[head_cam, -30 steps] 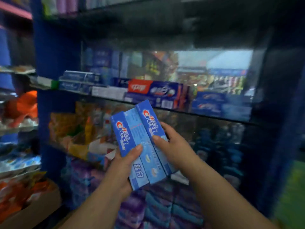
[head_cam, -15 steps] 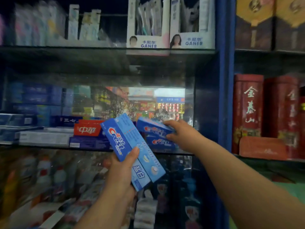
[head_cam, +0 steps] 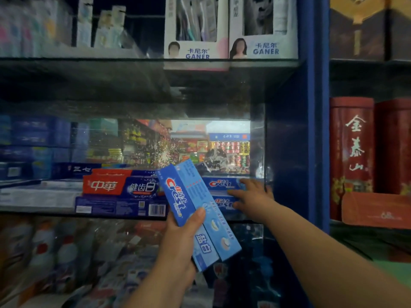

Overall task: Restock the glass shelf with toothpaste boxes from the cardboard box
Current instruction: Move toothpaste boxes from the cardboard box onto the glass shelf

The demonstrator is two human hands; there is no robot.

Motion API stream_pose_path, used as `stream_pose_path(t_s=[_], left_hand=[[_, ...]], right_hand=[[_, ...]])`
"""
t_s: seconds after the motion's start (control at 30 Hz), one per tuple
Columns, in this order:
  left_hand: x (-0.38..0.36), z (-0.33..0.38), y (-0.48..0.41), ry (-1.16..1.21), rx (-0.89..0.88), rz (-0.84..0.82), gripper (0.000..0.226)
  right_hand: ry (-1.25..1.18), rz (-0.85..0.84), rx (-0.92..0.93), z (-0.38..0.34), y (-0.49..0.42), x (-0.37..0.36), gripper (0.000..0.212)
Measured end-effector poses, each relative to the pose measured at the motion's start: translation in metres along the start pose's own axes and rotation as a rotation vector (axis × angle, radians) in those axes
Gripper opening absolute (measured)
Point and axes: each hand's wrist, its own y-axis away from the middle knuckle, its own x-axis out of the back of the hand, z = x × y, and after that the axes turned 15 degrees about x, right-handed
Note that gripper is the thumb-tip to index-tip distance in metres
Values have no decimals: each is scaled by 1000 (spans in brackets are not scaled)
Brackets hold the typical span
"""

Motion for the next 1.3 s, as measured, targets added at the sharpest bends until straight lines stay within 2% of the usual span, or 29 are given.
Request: stream_pose_path(t_s=[0.07,0.13,0.2,0.23,0.37,0.43,0.5,0.57,0.7,0.8,0.93,1.03,1.07,1.13,1.23,1.3], left_hand=[[-4,-2,-3,7,-4,0,36],[-8,-4,-5,14,-19,-5,33],[-13,-5,-5,7,-51,-5,32],[-16,-6,-5,-9,-70,-3,33],[-18,-8,1,-47,-105,-4,37],[-14,-9,4,-3,-89,4,37],[-7,-13,7,43,-37,20,35],[-6,-16,15,47,67,-12,38],[-13,-11,28,134,215,-152,52],[-15,-9,33,206,207,-160,47],[-12,-15,38,160,77,13,32],[3,-9,41,-35,-126,155,35],[10,-5,43,-116,-189,175,40],[21,0,46,-271,-272,188,50],[34,6,47,-384,-317,202,50],[39,9,46,-375,-318,198,43]], right_hand=[[-72,230,52,-6,5,4,40],[-391,410,98,-23,16,16,35],[-830,344,145,-43,30,27,34],[-966,285,157,-51,35,30,34],[-1136,268,145,-58,40,27,32],[-1434,328,160,-55,41,26,28],[-1762,413,233,-50,43,27,31],[-1978,471,347,-46,49,28,35],[-2172,426,480,-44,64,21,40],[-2228,446,453,-45,78,14,39],[-2196,463,274,-43,86,12,38],[-2257,651,45,-31,88,20,54],[-2214,652,-30,-28,89,24,63],[-2022,519,-158,-24,89,28,74],[-1628,396,-258,-26,89,25,47],[-1550,420,-259,-26,86,24,35]])
